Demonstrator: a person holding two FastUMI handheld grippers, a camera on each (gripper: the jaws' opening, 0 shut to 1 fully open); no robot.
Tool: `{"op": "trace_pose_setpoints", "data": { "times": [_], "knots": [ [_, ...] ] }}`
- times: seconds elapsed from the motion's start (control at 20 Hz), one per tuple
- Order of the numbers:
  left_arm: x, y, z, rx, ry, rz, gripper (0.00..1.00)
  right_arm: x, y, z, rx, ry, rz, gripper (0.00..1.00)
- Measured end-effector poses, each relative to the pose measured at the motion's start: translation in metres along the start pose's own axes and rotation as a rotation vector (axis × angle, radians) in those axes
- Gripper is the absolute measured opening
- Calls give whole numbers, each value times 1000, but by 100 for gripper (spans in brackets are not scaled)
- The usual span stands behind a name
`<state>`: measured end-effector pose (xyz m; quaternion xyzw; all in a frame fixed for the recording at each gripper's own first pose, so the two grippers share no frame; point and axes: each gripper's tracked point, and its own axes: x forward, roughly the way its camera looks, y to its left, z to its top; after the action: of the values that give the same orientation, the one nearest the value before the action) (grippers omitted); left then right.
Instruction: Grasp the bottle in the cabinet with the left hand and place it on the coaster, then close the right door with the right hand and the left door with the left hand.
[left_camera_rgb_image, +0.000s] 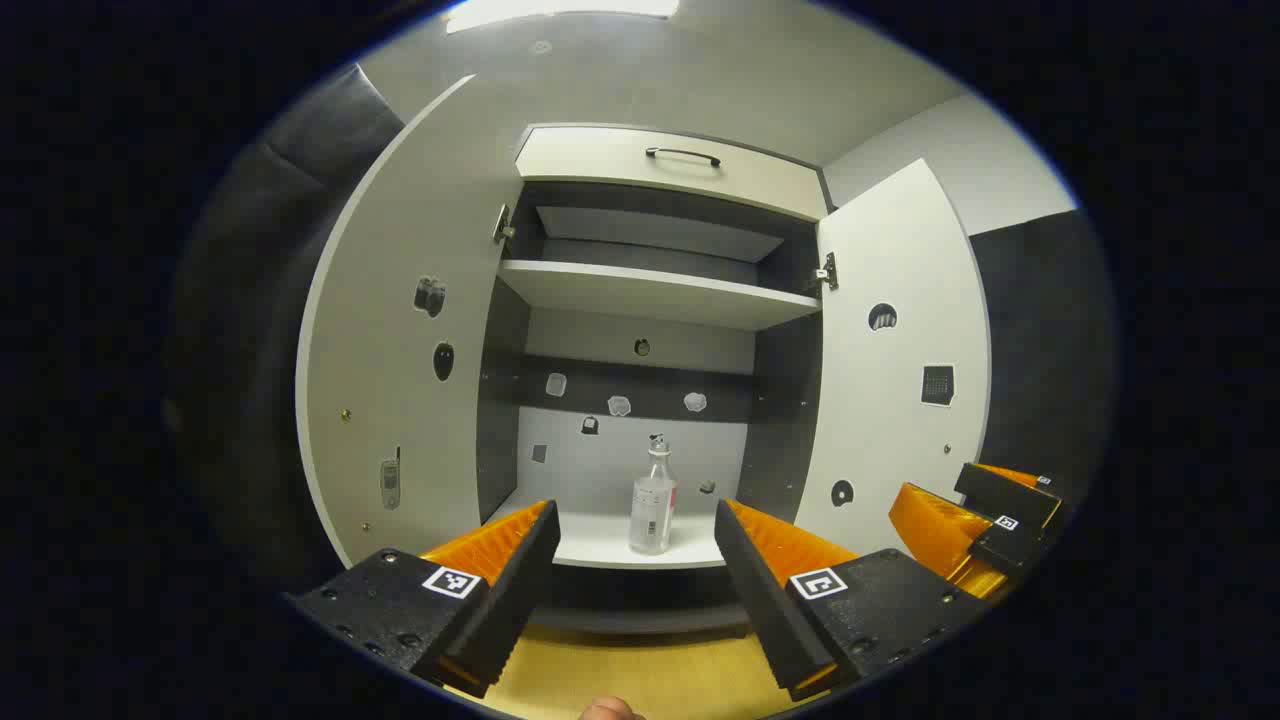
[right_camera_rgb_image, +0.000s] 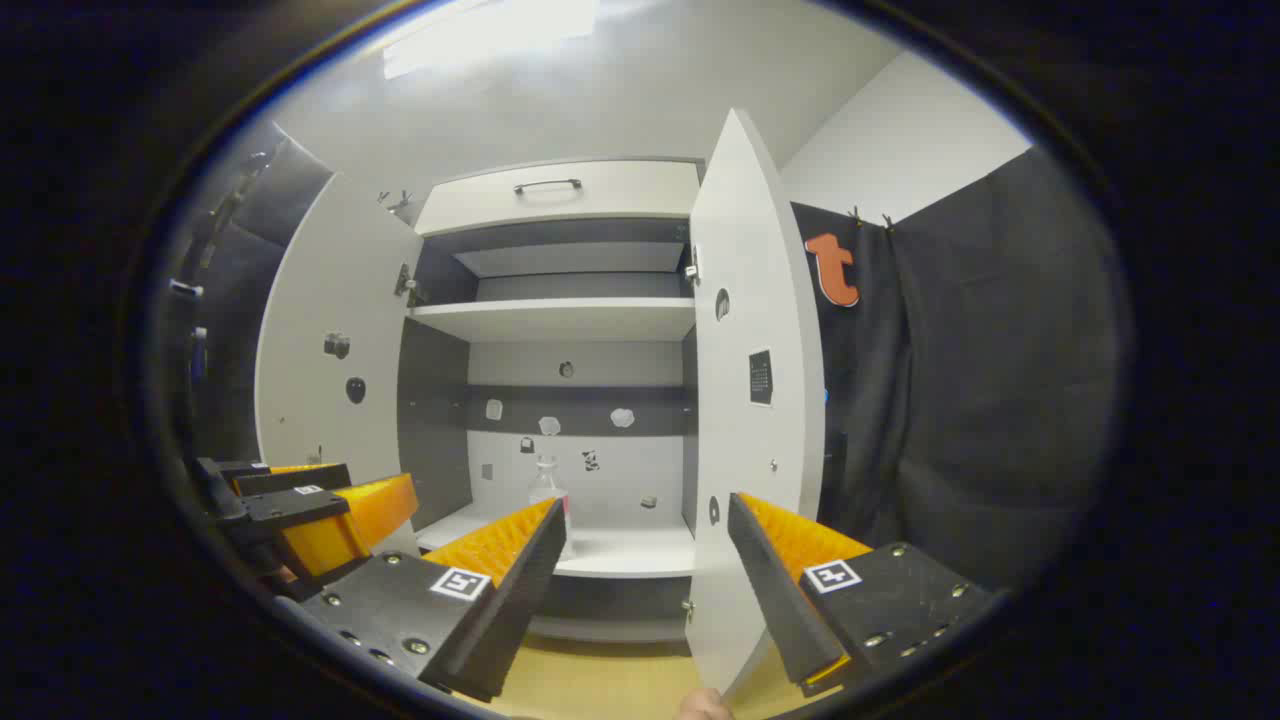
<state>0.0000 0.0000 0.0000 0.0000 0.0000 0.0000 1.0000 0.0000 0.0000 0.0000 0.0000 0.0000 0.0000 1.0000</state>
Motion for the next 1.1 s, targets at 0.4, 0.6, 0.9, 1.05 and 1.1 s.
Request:
{"op": "trace_pose_setpoints", "data": {
  "times": [0.4,0.6,0.9,1.05,1.1],
  "knots": [
    [1,-1,0,-1,-2,-2,96,-1,-1,2,-1,2,-4,98],
    [2,-3,-2,-7,2,-1,96,-1,-1,2,-7,5,1,98],
    [12,-11,-8,-6,15,-14,96,-2,0,4,-17,-2,-15,98],
    [27,-14,-12,10,19,-23,96,-6,0,6,-15,-8,-22,98],
    [35,-15,-15,19,24,-24,96,-7,-1,8,-16,-13,-24,98]
  ]
}}
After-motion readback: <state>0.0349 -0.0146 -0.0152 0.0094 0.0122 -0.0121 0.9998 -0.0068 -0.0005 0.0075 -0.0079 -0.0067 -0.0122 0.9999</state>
